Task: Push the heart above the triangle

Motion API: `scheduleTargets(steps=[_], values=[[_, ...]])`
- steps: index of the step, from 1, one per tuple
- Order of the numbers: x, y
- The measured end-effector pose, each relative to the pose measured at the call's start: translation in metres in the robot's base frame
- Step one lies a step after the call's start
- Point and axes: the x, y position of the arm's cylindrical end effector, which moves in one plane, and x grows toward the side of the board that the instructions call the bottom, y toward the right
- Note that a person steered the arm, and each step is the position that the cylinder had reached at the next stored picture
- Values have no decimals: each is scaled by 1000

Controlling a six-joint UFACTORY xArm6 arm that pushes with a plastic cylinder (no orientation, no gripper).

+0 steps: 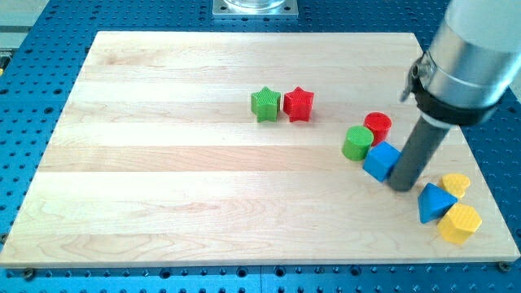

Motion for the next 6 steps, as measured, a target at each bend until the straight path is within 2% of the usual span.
scheduleTargets(steps=[1, 2, 3, 4, 5, 6], values=[[-57, 1], [-67, 58], [-33, 147], [30, 144], [36, 97], [13, 61]])
